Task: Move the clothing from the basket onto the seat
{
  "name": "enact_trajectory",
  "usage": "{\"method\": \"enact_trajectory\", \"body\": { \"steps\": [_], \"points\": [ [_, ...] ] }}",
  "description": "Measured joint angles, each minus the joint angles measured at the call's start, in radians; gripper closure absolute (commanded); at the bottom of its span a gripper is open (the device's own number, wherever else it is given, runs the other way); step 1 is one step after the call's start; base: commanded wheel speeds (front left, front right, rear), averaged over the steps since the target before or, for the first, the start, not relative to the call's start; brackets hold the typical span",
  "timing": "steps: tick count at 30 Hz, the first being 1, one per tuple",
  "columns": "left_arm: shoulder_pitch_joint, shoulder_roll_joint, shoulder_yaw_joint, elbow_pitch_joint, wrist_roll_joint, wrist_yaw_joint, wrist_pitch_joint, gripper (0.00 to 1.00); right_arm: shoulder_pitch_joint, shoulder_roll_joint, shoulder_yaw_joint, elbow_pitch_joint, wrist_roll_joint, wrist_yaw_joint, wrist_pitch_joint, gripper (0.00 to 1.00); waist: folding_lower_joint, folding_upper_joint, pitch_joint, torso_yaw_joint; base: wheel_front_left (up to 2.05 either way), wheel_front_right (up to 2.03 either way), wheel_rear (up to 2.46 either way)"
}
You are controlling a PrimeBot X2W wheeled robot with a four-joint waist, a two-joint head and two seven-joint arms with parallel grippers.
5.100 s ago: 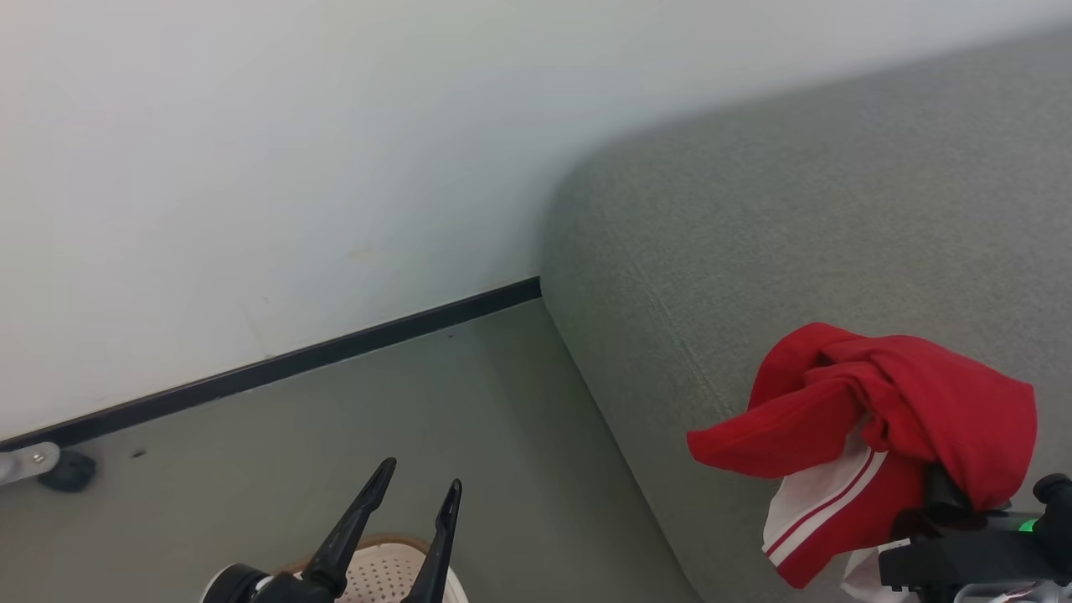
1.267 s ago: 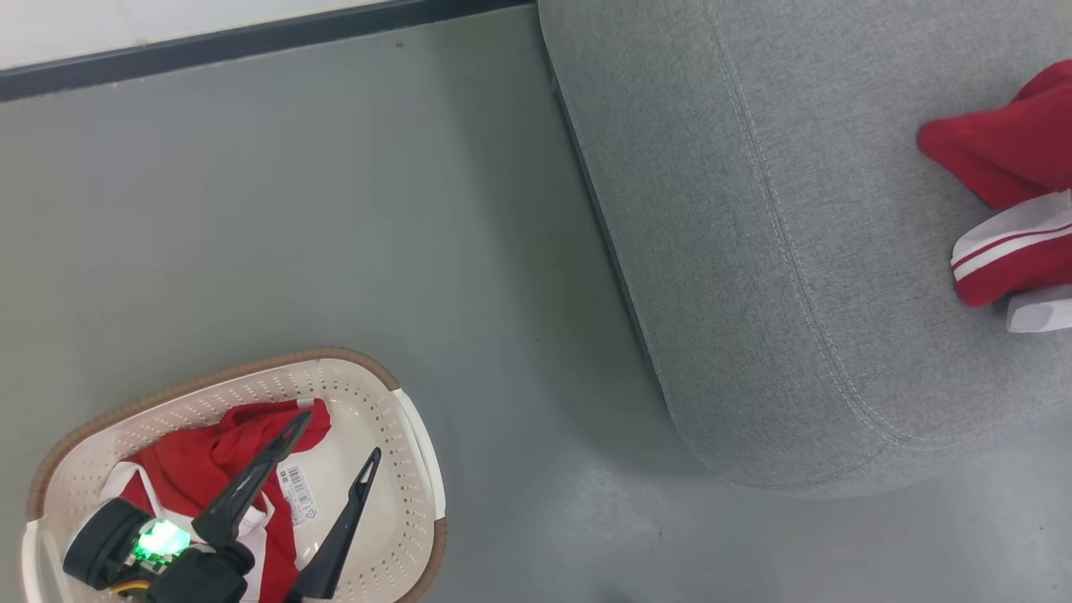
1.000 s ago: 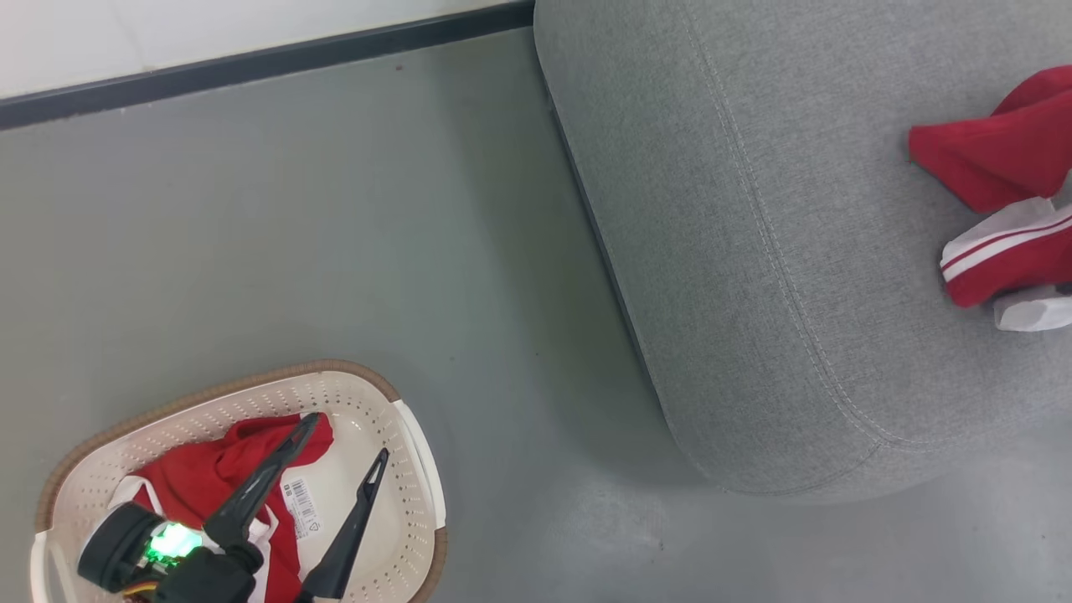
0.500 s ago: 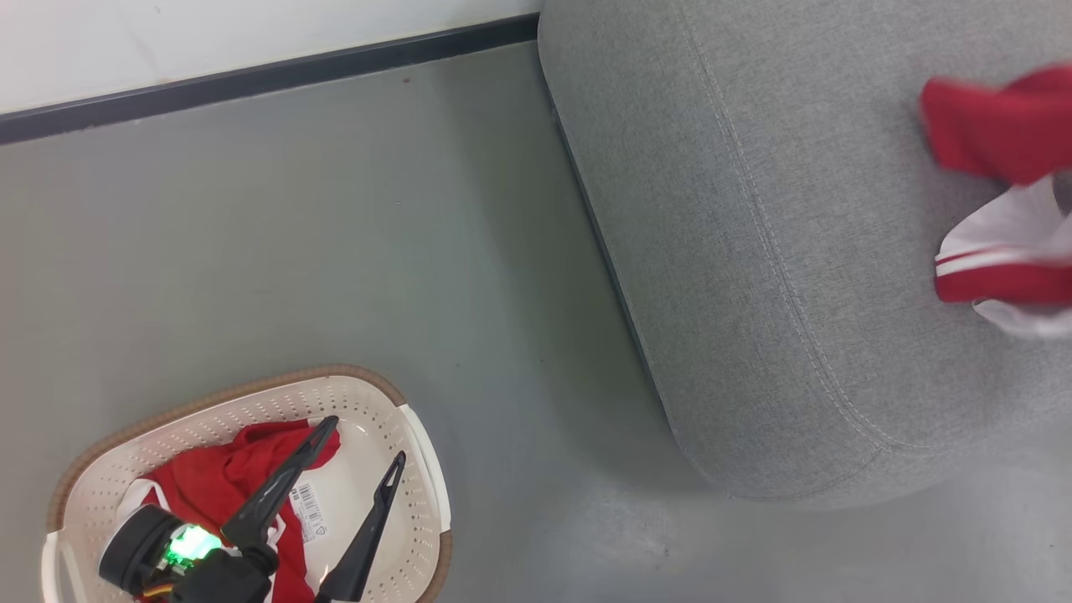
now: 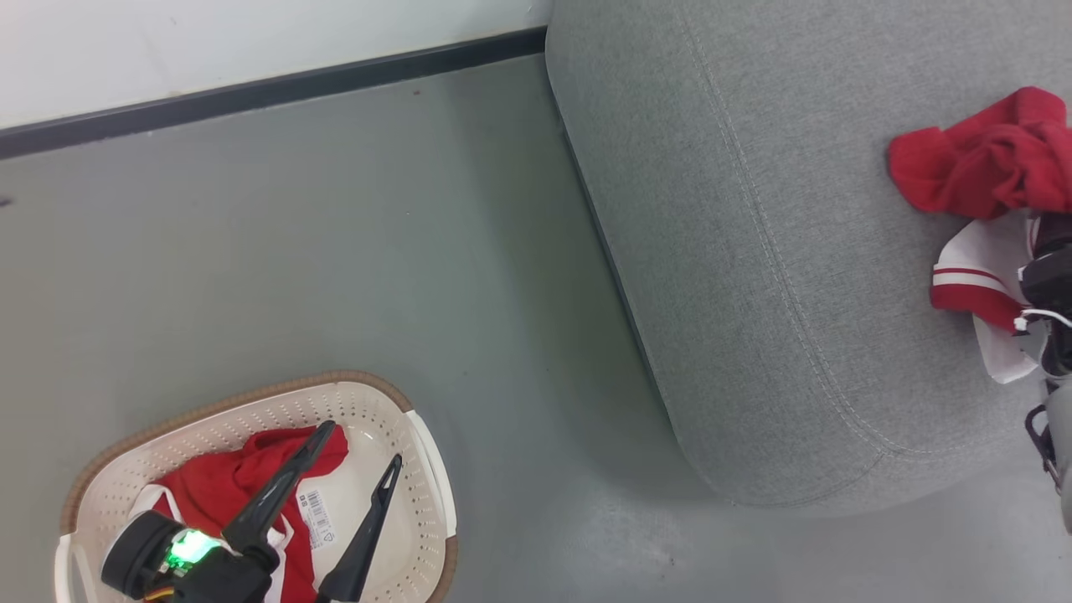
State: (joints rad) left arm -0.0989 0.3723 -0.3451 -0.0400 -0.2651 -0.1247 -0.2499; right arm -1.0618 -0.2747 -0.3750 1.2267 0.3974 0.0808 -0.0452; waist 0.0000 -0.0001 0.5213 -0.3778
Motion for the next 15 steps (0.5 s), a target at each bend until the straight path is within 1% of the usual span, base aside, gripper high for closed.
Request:
{"method": "enact_trajectory", "body": {
  "steps": [4,8,15],
  "points": [
    [0.000,-0.013,-0.002,0.006,-0.018,0.000,0.000,0.00,0.005,0.016,0.015,-0.008,-0.004,0.000,-0.012,0.00,-0.0001,0.0000,-0.017,-0.003,0.00,0.00,0.00],
    [0.001,-0.029,-0.001,0.014,-0.024,0.000,0.000,0.00,0.033,0.015,0.067,-0.033,-0.056,-0.001,-0.045,0.00,0.0000,0.0000,-0.036,-0.007,0.00,0.00,0.00],
    [0.001,-0.067,-0.001,0.030,-0.032,0.000,0.000,0.00,0.132,0.016,0.149,-0.058,-0.149,-0.001,-0.078,0.00,-0.0001,0.0001,-0.071,-0.015,0.00,0.00,0.00]
  ]
}}
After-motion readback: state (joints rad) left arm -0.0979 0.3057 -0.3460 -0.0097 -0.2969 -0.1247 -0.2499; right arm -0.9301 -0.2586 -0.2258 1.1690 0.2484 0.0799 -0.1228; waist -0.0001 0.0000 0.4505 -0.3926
